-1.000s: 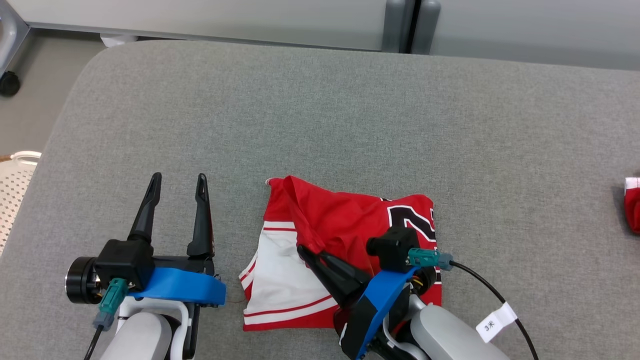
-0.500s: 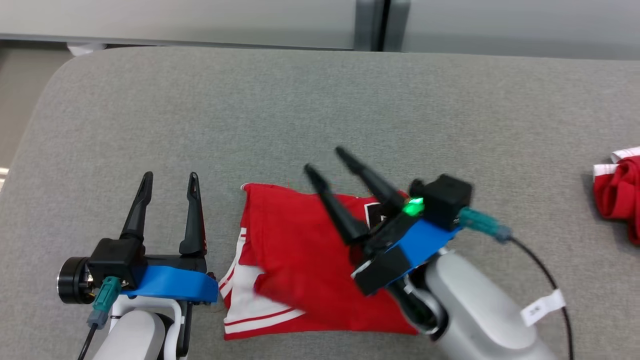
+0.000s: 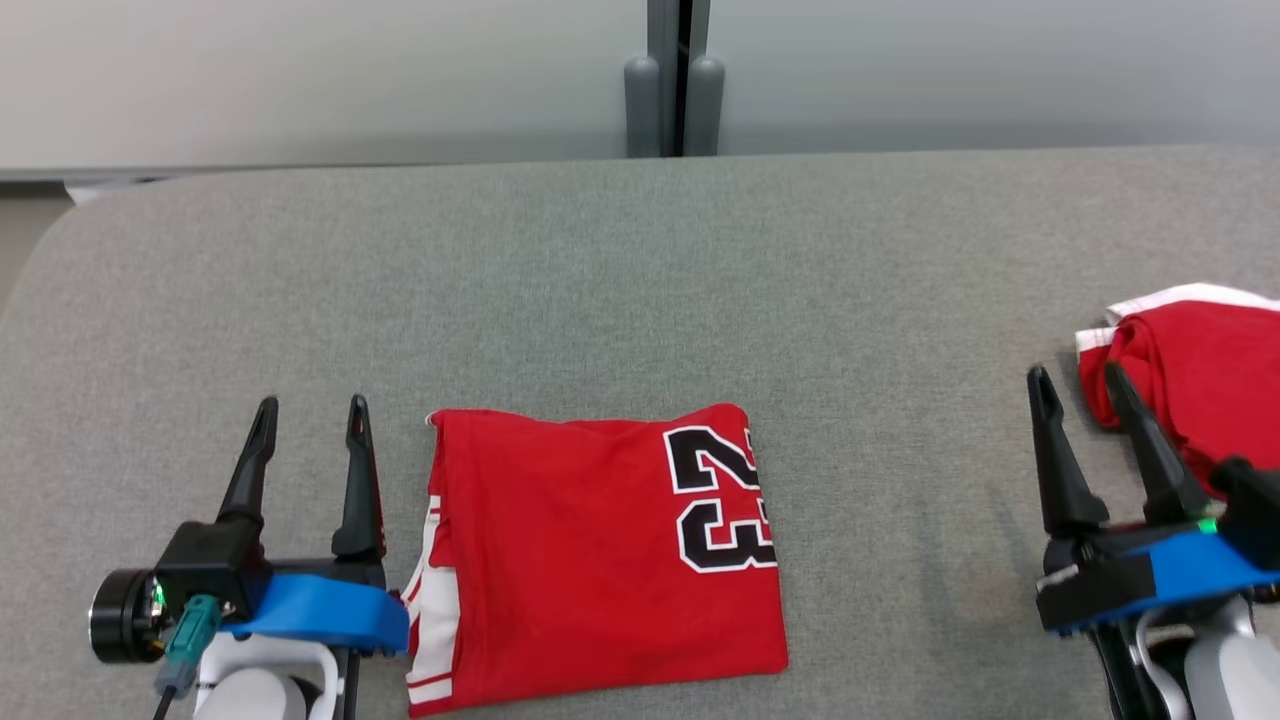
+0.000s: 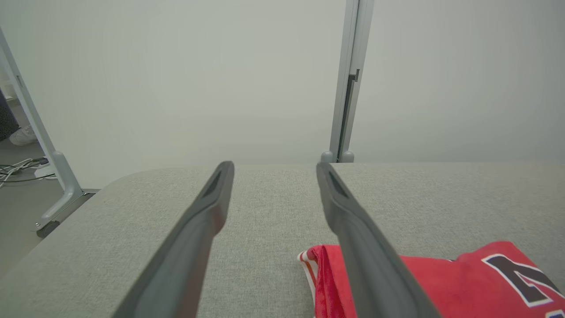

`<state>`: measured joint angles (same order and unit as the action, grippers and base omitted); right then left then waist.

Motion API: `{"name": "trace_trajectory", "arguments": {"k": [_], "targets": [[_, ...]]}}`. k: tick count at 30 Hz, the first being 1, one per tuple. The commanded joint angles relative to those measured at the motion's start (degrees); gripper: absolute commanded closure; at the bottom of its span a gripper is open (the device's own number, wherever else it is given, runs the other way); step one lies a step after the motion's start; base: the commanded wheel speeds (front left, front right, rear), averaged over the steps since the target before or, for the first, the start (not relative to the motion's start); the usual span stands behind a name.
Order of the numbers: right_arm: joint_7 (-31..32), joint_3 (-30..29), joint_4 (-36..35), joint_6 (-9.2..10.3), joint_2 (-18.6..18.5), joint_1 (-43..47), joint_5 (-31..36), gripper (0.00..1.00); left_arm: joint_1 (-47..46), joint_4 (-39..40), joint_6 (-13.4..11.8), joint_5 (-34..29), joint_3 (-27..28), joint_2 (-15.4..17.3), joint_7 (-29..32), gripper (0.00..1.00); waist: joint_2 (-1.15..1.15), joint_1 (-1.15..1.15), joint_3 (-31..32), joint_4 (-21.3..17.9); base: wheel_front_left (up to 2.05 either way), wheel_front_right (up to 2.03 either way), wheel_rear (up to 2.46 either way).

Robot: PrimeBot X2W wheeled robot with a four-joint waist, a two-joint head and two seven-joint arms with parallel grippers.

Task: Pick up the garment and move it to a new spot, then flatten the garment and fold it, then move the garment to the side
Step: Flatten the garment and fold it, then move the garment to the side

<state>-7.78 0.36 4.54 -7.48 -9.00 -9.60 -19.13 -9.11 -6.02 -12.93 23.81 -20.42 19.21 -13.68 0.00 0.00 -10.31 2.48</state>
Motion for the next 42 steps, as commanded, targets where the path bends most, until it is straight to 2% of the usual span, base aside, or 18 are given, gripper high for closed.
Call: {"name": "trace_trajectory", "arguments": {"k": [1, 8, 19, 42], "targets": [[1.1, -1.2, -1.8, -0.02, 0.8, 2.7, 1.1, 0.00, 1.2, -0.1, -0.2, 0.3, 0.2, 0.6, 0.1, 0.00, 0.00, 0.00, 1.5, -0.9, 0.00, 0.00, 0.00], [6.7, -3.9, -8.6, -0.02, 3.4, 10.7, 3.6, 0.00, 4.3, -0.7, -0.4, 0.4, -0.6, 1.4, 0.7, 0.00, 0.00, 0.00, 5.5, -0.8, 0.00, 0.00, 0.00], [10.5, -4.5, -12.2, -0.02, 4.8, 17.1, 4.7, 0.00, 9.2, -0.8, -0.6, 0.8, -2.1, 2.2, 1.8, 0.00, 0.00, 0.00, 9.9, -0.5, 0.00, 0.00, 0.00], [12.8, -5.4, -15.9, -0.02, 5.6, 18.3, 7.4, 0.00, 9.1, -1.1, -1.8, 2.3, -1.3, 2.3, 1.1, 0.00, 0.00, 0.00, 9.9, -0.5, 0.00, 0.00, 0.00]]}}
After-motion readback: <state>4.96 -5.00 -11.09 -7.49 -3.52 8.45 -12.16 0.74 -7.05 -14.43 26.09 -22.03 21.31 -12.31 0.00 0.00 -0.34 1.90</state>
